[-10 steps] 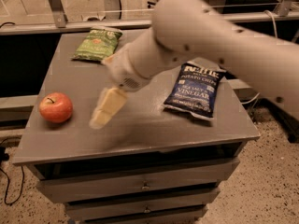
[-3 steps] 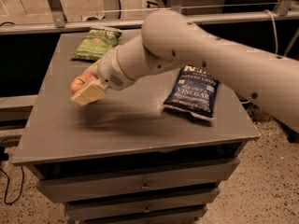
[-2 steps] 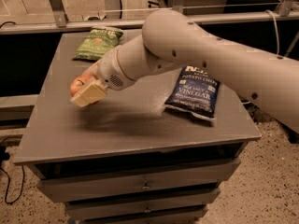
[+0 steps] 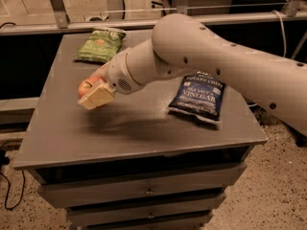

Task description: Move apple near green jalapeno chip bag

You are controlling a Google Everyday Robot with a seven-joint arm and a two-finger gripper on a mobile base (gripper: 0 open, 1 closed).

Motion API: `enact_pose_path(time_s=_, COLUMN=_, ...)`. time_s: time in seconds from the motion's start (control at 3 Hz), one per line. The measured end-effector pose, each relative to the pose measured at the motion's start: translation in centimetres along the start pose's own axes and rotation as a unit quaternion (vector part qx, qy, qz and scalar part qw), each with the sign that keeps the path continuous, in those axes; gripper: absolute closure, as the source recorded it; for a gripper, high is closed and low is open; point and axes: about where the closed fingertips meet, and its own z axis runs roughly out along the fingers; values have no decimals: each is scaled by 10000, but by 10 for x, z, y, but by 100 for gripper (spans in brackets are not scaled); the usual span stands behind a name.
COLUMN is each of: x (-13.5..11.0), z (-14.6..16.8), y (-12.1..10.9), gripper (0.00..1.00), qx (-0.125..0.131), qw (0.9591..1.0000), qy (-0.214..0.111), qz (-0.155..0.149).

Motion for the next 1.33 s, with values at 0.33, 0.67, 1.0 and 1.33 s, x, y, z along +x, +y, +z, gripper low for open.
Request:
enact_pose_path(time_s=0.33, x=16, z=-26, y=-34, gripper=100, qx=582, qw=9983, qy=0, qz=-6)
enact_pose_path(time_s=0.67, x=34, z=-46, y=-78, gripper=100, qx=1045, qw=9945, qy=1, qz=-15)
enact_pose_path(time_s=1.0, x=53, z=-56, y=-131, gripper=100, qx=1402, qw=9900, qy=-147, qz=28)
enact_pose_path(time_s=1.33, x=63, z=-46, y=-181, gripper=100, qx=1497, qw=9879, qy=-409, qz=35)
